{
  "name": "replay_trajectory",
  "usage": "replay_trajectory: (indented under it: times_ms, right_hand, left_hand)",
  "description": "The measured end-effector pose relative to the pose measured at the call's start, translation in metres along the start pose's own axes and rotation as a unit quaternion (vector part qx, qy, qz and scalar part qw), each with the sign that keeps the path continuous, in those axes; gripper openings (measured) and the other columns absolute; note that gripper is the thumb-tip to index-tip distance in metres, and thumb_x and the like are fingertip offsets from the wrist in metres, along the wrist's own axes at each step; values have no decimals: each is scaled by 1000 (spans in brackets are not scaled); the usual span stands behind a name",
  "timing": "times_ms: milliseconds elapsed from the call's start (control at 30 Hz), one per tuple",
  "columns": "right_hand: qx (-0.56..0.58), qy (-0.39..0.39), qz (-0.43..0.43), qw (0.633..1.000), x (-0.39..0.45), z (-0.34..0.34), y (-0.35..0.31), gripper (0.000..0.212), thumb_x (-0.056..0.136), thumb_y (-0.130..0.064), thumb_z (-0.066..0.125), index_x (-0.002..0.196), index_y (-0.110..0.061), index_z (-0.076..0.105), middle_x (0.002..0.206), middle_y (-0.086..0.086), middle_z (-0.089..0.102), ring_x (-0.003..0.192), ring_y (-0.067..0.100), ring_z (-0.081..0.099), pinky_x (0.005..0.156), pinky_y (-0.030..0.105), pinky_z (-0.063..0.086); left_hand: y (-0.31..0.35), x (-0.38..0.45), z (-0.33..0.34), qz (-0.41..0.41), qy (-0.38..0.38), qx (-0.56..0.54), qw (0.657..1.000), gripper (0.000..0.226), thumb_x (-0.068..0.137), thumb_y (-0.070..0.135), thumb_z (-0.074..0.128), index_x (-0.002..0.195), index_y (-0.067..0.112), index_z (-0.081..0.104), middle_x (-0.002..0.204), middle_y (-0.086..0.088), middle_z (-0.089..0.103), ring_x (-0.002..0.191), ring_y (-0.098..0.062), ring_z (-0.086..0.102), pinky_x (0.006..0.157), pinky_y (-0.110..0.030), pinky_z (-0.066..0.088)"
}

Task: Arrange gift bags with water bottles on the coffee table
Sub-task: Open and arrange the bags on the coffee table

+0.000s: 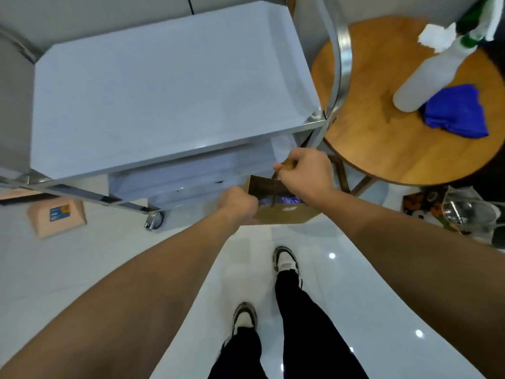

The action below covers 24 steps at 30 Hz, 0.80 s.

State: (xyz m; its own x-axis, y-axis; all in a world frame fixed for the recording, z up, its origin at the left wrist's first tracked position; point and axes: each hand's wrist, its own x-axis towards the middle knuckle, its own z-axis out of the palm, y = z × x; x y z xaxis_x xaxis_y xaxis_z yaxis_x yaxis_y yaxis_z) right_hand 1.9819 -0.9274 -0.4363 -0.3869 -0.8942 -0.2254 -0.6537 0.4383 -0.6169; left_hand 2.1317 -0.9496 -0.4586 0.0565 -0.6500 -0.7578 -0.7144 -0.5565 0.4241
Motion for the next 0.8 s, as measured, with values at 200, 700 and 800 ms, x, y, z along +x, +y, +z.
replay_trajectory:
  times_ms: [200, 700, 800]
  right_hand:
    - [27, 6, 37, 999, -80, -53, -9, 25, 85, -31, 74, 74, -8, 72, 70, 12, 67, 66, 23, 64, 59, 39, 56]
    - [17, 260, 144, 955, -320, -273, -13, 23, 75, 4, 59, 59, -12, 54, 60, 7, 49, 61, 20, 51, 52, 27, 38]
    - [5, 325, 179, 929, -371, -308, 15, 23, 75, 2, 62, 60, -16, 59, 63, 7, 56, 65, 22, 58, 51, 29, 48]
  left_hand:
    - [-6, -65, -16, 80, -80, 121, 986, 18, 97, 6, 49, 106, -5, 60, 96, -22, 70, 86, -39, 74, 71, -48, 63]
    - [77, -311, 52, 401, -107, 287, 863, 10, 92, 17, 59, 97, 9, 63, 94, -16, 68, 83, -30, 72, 74, -40, 63]
    - [91, -366, 99, 475, -90, 333, 810, 9, 94, 19, 58, 94, 11, 63, 91, -12, 66, 77, -23, 67, 58, -32, 57]
